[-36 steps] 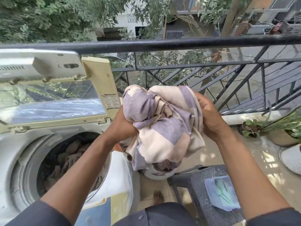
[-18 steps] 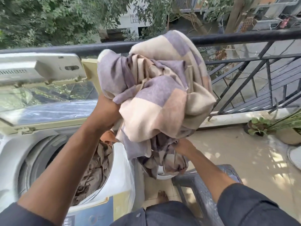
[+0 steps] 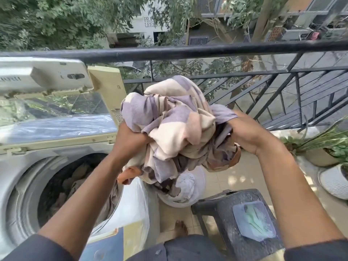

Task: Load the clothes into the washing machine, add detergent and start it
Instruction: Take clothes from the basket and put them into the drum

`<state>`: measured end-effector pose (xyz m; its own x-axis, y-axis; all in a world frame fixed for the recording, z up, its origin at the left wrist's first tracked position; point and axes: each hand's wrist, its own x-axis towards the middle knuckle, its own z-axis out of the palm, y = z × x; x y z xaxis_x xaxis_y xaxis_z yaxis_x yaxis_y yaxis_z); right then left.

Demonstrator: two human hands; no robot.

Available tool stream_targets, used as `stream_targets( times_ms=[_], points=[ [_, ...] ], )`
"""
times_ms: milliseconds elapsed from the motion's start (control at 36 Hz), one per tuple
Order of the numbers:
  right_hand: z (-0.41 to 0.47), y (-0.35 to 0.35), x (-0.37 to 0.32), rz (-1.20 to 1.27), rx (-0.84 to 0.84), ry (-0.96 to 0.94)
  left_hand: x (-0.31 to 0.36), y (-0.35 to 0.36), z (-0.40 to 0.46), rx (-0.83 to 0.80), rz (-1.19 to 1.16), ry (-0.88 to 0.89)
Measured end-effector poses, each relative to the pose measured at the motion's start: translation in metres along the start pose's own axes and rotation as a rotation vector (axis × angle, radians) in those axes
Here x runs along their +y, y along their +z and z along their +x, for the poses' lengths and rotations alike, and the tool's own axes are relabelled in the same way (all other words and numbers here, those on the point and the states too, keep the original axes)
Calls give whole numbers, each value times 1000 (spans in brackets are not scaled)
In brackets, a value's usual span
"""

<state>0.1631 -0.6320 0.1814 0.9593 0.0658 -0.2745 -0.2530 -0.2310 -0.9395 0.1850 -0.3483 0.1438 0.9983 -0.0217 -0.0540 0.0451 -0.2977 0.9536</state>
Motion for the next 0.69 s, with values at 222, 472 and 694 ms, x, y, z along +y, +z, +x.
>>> stream_targets(
  times_ms=[222, 472, 694],
  points=[
    [-3, 3, -1, -48, 239, 41, -10, 11, -5, 219, -103, -134],
    [-11, 54, -12, 12, 106, -18, -10, 27, -4, 125, -191, -178],
    [-4, 71, -10, 15, 43, -26, 1, 24, -17, -358, -57, -30]
  ],
)
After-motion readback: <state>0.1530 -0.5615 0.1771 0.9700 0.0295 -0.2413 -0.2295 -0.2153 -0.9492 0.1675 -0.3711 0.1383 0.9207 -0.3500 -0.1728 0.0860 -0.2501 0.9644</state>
